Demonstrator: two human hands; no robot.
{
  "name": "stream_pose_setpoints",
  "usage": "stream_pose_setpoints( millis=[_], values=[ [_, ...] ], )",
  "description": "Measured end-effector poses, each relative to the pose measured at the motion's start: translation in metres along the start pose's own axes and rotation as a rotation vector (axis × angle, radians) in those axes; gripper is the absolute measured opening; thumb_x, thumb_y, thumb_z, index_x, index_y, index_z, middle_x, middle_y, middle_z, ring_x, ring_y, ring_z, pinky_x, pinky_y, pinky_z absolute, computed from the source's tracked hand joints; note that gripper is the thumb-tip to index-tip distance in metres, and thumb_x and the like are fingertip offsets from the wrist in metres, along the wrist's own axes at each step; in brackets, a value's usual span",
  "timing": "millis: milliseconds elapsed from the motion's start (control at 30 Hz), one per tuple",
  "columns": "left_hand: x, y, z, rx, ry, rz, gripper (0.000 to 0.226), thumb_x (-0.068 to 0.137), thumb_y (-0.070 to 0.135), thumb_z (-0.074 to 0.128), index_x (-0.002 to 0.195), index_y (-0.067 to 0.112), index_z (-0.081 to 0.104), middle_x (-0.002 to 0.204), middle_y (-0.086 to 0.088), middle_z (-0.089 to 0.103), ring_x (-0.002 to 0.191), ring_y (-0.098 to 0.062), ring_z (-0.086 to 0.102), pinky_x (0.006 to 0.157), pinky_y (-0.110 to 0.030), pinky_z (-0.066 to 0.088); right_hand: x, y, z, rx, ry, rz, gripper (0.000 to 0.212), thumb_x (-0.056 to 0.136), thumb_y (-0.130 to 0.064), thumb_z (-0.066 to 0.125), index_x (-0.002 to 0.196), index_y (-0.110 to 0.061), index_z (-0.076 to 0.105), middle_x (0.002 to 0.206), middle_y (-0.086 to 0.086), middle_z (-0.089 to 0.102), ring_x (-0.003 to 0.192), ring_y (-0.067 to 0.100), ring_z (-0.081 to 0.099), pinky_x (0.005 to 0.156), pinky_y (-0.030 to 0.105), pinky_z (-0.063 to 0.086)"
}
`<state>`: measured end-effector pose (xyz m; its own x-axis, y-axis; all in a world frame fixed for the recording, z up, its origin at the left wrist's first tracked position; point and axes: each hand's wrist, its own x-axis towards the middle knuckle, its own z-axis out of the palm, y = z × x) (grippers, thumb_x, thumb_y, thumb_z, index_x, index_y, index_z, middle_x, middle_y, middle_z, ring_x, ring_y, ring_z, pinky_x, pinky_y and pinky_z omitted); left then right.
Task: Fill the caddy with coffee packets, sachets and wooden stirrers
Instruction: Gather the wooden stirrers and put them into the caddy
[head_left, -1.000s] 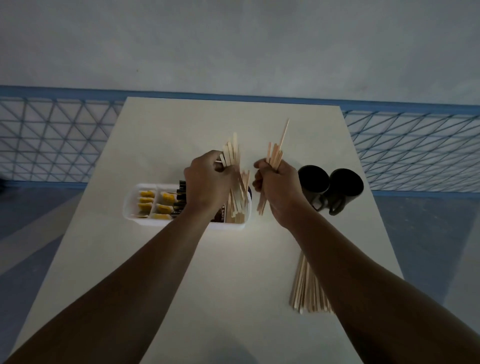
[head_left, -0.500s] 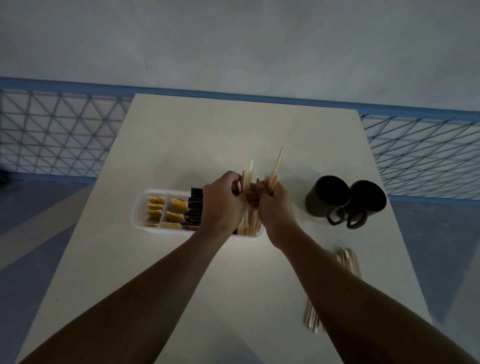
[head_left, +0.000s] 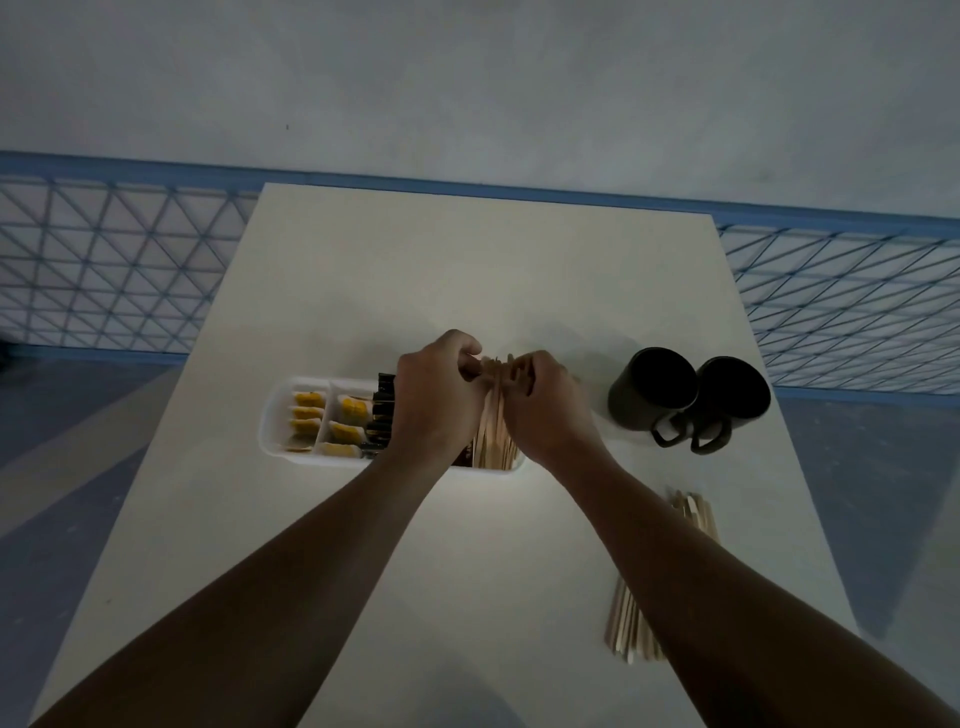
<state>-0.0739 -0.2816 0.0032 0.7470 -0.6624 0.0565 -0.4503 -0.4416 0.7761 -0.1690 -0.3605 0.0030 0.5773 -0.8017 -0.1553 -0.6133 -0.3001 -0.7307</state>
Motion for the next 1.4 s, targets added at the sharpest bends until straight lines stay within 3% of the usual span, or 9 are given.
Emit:
stream_pose_setpoints(
  millis=[100, 267, 400, 533, 767, 933, 1067, 1267, 1400],
  values=[
    [0.003, 0.002, -0.003, 0.035, -0.01, 0.004, 0.03, 0.083, 0.013, 0.076, 0.113, 0.013, 0.07, 0.099, 0.0, 0.074, 0.082, -0.008, 0.067, 0.071, -0.001, 0.041, 0.001, 0.005, 0.0, -0.095, 0.046, -0.039, 0.012, 0.092, -0.011, 0.054, 0.096, -0.005, 0.064, 0.086, 0.008, 0.065, 0.077, 0.024, 0.06, 0.061, 0.032, 0.048],
    [0.007, 0.005, -0.002, 0.123, -0.103, 0.035, 0.039, 0.088, 0.014, 0.071, 0.127, 0.017, 0.066, 0.122, -0.004, 0.069, 0.11, -0.02, 0.066, 0.097, -0.032, 0.051, 0.001, 0.015, -0.002, -0.048, 0.111, -0.045, 0.02, 0.09, -0.007, 0.061, 0.11, -0.008, 0.061, 0.092, 0.006, 0.066, 0.079, 0.02, 0.062, 0.058, 0.022, 0.042],
    [0.011, 0.003, 0.002, 0.159, -0.099, 0.027, 0.025, 0.09, 0.018, 0.068, 0.114, 0.021, 0.074, 0.112, -0.002, 0.074, 0.1, -0.018, 0.069, 0.089, -0.034, 0.055, 0.002, 0.014, -0.004, 0.021, 0.132, -0.036, 0.019, 0.087, -0.003, 0.063, 0.104, -0.01, 0.059, 0.086, 0.001, 0.066, 0.075, 0.015, 0.062, 0.056, 0.015, 0.043],
    [0.015, 0.0, 0.006, 0.165, -0.097, -0.007, 0.02, 0.087, 0.015, 0.07, 0.101, 0.026, 0.078, 0.098, 0.004, 0.076, 0.087, -0.016, 0.07, 0.079, -0.037, 0.059, 0.004, 0.019, -0.003, -0.073, 0.085, -0.058, 0.012, 0.085, -0.003, 0.061, 0.091, -0.009, 0.069, 0.08, 0.002, 0.068, 0.074, 0.018, 0.062, 0.06, 0.025, 0.047],
    [0.011, 0.005, 0.002, 0.141, -0.019, 0.013, 0.024, 0.084, 0.019, 0.076, 0.108, 0.02, 0.073, 0.099, 0.006, 0.073, 0.089, -0.01, 0.067, 0.072, -0.022, 0.049, 0.001, 0.023, -0.01, -0.067, 0.099, -0.04, 0.004, 0.088, -0.008, 0.066, 0.09, -0.01, 0.07, 0.081, 0.002, 0.067, 0.077, 0.019, 0.062, 0.068, 0.033, 0.053],
    [0.006, 0.019, -0.001, 0.101, -0.034, 0.044, 0.009, 0.085, 0.022, 0.073, 0.094, 0.019, 0.074, 0.083, 0.008, 0.072, 0.073, -0.004, 0.063, 0.06, -0.009, 0.04, -0.001, 0.03, -0.017, -0.003, 0.097, -0.015, 0.002, 0.087, -0.011, 0.07, 0.087, -0.012, 0.069, 0.08, 0.003, 0.068, 0.072, 0.024, 0.067, 0.067, 0.042, 0.06],
    [0.0, 0.027, -0.002, 0.059, -0.153, 0.036, 0.007, 0.088, 0.022, 0.068, 0.086, 0.021, 0.074, 0.079, 0.011, 0.07, 0.072, -0.002, 0.064, 0.062, -0.008, 0.043, -0.007, 0.035, -0.024, 0.03, 0.048, 0.015, 0.003, 0.086, -0.009, 0.069, 0.087, -0.011, 0.07, 0.078, 0.005, 0.07, 0.07, 0.025, 0.068, 0.067, 0.044, 0.061],
    [-0.074, 0.071, 0.068, 0.038, -0.493, 0.034, 0.006, 0.088, 0.016, 0.067, 0.084, 0.017, 0.071, 0.074, 0.0, 0.071, 0.063, -0.018, 0.07, 0.062, -0.039, 0.061, -0.071, 0.134, -0.081, -0.022, 0.065, 0.14, 0.005, 0.086, -0.018, 0.072, 0.09, -0.016, 0.073, 0.083, 0.0, 0.071, 0.075, 0.02, 0.07, 0.074, 0.042, 0.06],
    [-0.081, 0.061, 0.08, 0.152, -0.554, -0.029, 0.013, 0.088, 0.025, 0.069, 0.094, 0.014, 0.071, 0.086, -0.003, 0.072, 0.074, -0.018, 0.069, 0.07, -0.032, 0.059, -0.078, 0.142, -0.089, -0.092, 0.05, 0.172, 0.009, 0.088, -0.021, 0.071, 0.097, -0.018, 0.073, 0.09, -0.004, 0.07, 0.083, 0.013, 0.065, 0.069, 0.022, 0.05]
  ],
)
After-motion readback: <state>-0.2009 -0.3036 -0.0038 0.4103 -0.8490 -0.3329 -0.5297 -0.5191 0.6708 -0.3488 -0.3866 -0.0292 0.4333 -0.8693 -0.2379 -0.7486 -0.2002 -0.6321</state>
